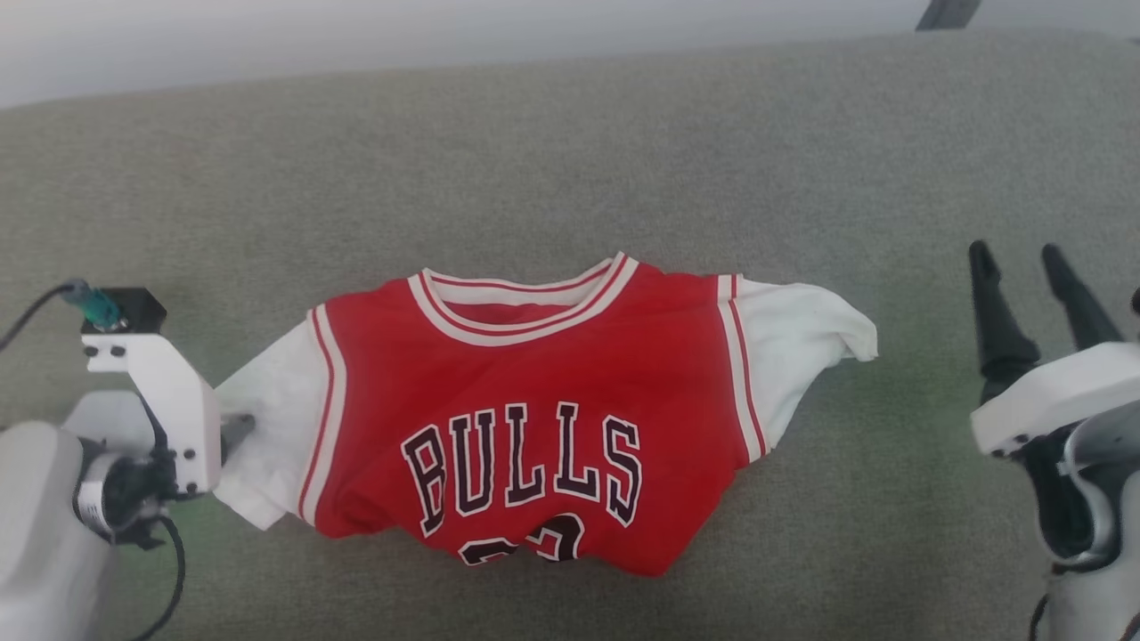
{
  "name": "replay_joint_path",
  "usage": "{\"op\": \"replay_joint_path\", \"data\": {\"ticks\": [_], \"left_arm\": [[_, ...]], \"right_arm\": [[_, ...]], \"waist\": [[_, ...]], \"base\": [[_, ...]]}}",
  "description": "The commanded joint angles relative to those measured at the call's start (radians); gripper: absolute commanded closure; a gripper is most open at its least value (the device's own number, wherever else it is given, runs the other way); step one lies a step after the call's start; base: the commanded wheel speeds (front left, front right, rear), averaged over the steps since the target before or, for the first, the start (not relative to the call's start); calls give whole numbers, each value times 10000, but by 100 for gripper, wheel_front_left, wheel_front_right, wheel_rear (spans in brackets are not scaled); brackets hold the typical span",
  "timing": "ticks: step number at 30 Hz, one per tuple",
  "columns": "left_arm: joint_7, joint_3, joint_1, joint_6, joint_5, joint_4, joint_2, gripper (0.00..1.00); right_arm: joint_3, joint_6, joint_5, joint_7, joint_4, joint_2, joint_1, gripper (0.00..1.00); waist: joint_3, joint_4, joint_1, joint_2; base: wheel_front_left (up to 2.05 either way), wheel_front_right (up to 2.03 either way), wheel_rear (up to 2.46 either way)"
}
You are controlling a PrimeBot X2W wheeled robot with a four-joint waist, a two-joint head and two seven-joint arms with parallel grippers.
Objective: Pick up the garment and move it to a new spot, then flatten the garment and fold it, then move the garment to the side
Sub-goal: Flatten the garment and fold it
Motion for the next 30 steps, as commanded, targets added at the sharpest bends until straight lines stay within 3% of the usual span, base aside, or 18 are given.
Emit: {"op": "replay_joint_path", "data": {"ticks": [1, 2, 3, 17, 26, 28, 29, 30], "left_arm": [[114, -150, 53, 77, 19, 402, -220, 0], [192, -210, 8, 12, -24, 572, -265, 12], [193, -204, -63, -66, -105, 697, -335, 100], [-5, -597, -1104, -445, -165, 1491, -1076, 100], [-292, -965, -1595, -733, -62, 1756, -1515, 100], [-308, -1023, -1652, -776, -79, 1837, -1596, 100], [-327, -1053, -1682, -806, -88, 1884, -1627, 100], [-360, -1058, -1699, -800, -116, 1924, -1662, 100]], "right_arm": [[42, -7, 29, -66, -33, 104, 83, 0], [91, -7, 70, 11, 5, 155, 151, 0], [191, -7, 134, 98, 35, 198, 182, 0], [1231, -5, 421, 3236, 1068, -358, -509, 0], [1585, -14, -45, 6335, 3054, -792, -1184, 0], [1679, -16, 31, 6823, 3284, -816, -1256, 73], [1727, -13, 3, 6931, 3300, -872, -1315, 100], [1734, -13, 10, 7076, 3311, -918, -1372, 100]], "waist": [[145, -78, 0, 0], [191, -84, 0, 0], [237, -77, 0, 0], [789, 727, 0, 0], [1026, 1318, 0, 0], [1035, 1384, 0, 0], [1034, 1410, 0, 0], [1026, 1430, 0, 0]], "base": [[0, 0, 0], [0, 0, 0], [0, 0, 0], [0, 0, 0], [0, 0, 0], [0, 0, 0], [0, 0, 0], [0, 0, 0]]}}
